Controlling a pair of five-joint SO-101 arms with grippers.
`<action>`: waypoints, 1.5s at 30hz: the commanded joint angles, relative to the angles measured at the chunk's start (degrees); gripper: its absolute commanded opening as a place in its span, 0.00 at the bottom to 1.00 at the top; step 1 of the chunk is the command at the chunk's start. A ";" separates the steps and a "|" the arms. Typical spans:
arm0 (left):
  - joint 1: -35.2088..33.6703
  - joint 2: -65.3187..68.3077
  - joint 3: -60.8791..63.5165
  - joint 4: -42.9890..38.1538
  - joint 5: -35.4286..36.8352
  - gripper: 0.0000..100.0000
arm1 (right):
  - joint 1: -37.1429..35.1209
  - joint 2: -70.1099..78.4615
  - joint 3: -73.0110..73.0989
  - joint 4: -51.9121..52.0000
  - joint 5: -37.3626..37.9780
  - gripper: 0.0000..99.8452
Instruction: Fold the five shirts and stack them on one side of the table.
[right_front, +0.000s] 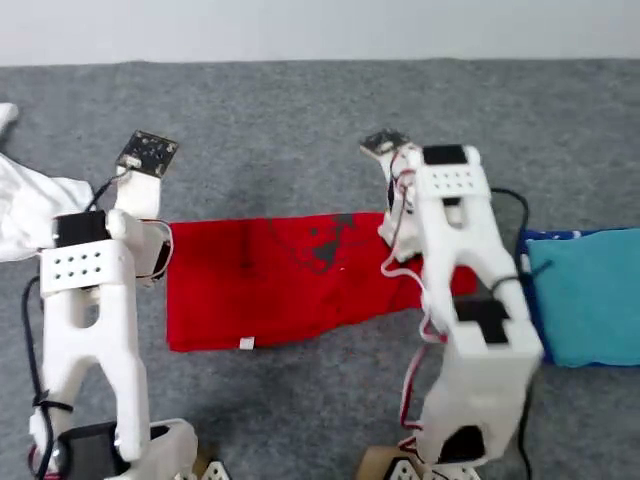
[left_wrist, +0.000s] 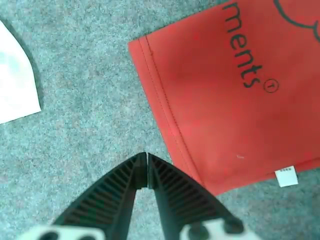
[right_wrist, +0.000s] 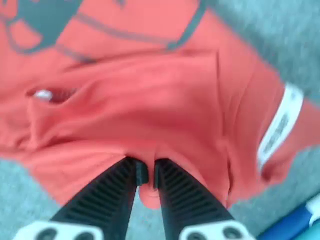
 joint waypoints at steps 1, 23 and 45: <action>0.26 -1.67 -1.71 -1.14 0.09 0.01 | -0.40 9.27 -18.46 5.93 -0.70 0.02; 0.44 -2.02 2.95 -6.42 0.09 0.01 | -0.75 13.23 -42.11 15.60 -5.54 0.15; 0.53 -1.67 2.95 -7.56 0.18 0.01 | -1.27 -5.49 2.73 14.90 -5.63 0.01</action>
